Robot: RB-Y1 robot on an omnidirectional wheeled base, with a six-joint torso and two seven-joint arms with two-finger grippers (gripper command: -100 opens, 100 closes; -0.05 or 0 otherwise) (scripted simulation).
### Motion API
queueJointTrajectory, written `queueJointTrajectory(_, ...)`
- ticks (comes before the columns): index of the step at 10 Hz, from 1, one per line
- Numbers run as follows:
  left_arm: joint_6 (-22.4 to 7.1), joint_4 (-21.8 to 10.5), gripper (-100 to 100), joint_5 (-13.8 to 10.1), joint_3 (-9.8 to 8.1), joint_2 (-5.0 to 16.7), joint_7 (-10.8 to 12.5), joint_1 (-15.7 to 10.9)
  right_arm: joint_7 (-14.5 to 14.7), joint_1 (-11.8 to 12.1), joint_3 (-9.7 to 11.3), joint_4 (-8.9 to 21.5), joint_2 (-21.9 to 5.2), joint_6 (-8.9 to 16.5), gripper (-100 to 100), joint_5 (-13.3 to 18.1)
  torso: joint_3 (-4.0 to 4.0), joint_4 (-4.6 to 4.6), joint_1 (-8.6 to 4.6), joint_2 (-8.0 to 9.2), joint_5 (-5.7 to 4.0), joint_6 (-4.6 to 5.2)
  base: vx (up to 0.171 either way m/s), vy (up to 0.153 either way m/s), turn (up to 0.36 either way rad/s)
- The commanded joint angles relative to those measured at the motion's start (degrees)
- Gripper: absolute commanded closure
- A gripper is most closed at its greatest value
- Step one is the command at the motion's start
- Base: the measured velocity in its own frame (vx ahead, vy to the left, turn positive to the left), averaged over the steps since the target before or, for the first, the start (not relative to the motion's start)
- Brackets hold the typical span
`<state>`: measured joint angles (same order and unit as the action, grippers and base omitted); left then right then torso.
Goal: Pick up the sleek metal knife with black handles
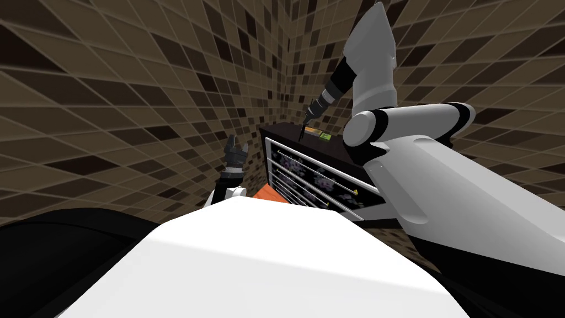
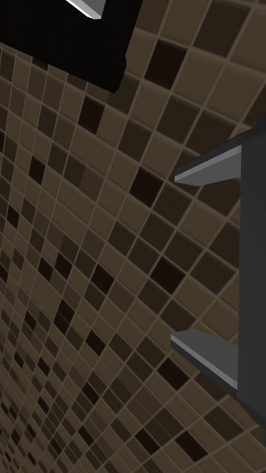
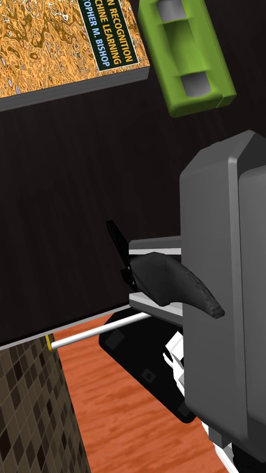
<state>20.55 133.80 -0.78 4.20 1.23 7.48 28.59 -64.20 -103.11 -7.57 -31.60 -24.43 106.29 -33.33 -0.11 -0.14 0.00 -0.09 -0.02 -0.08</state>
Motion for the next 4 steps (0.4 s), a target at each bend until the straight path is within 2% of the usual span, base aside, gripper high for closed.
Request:
queueJointTrajectory(1, 0.0, 0.0, 0, 0.0, 0.0, 0.0, 0.0, 0.0, -0.7, -0.4, 0.0, -1.3, -0.2, 1.6, 100, -0.3, 0.0, 0.0, 0.0, 0.0, 0.0, 0.0, 0.002, -0.029, 0.002)
queueJointTrajectory(2, 0.0, 0.0, 0, 0.0, 0.0, 0.0, 0.0, 0.0, -1.0, -1.0, 0.0, -1.4, -0.4, 2.4, 100, -0.5, 0.03, 0.03, -0.09, 0.02, -0.01, 0.01, 0.012, -0.044, 0.003)
queueJointTrajectory(3, 0.0, 0.0, 0, 0.0, 0.0, 0.0, 0.0, 0.0, -0.5, -1.3, 0.0, -0.2, -0.4, 1.4, 100, -0.3, 0.03, 0.03, -0.17, 0.02, -0.04, 0.02, 0.007, -0.019, 0.002)
queueJointTrajectory(4, 0.0, 0.0, 0, 0.0, 0.0, 0.0, 0.0, 0.0, -0.5, -1.4, 0.0, -0.2, -0.4, 1.5, 0, -0.4, 0.0, -0.01, -0.12, 0.01, -0.04, 0.02, 0.0, 0.0, 0.0)
